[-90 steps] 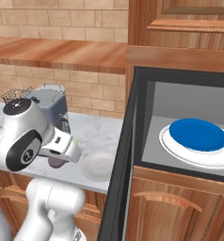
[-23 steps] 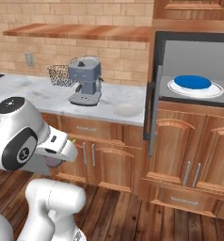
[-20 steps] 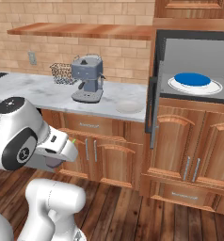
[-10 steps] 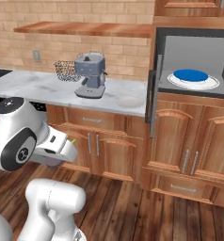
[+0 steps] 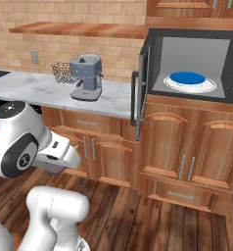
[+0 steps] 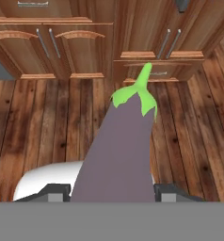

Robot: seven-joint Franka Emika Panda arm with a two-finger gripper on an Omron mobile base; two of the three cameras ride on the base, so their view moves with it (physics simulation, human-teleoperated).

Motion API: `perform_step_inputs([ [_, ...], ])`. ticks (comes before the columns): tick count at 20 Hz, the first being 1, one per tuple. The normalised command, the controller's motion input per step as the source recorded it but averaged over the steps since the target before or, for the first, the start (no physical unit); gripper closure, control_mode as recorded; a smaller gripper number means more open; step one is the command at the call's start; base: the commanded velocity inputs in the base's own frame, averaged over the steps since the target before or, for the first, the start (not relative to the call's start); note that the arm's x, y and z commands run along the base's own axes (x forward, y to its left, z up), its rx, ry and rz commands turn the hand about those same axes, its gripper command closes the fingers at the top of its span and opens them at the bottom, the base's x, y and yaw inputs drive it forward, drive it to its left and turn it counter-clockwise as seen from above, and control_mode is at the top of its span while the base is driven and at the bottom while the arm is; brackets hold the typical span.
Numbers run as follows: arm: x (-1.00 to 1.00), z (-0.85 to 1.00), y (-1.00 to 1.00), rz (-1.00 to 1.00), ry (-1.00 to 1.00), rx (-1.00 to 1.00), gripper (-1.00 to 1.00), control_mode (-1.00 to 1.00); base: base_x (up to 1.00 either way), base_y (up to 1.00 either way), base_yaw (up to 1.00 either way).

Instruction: Pick the eggplant from the counter and place it in the microwave. Then turn on the microwave.

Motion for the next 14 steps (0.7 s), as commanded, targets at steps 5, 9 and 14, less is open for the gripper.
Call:
perform_step_inputs([
  [5,0.0,0.0,0.0,0.0,0.0,0.0,1.0,1.0,-0.25,-0.5,0.03],
  [9,0.0,0.0,0.0,0.0,0.0,0.0,1.0,1.0,-0.16,-0.54,0.01],
  [14,0.0,0.0,0.0,0.0,0.0,0.0,1.0,1.0,-0.14,-0.55,0.0],
])
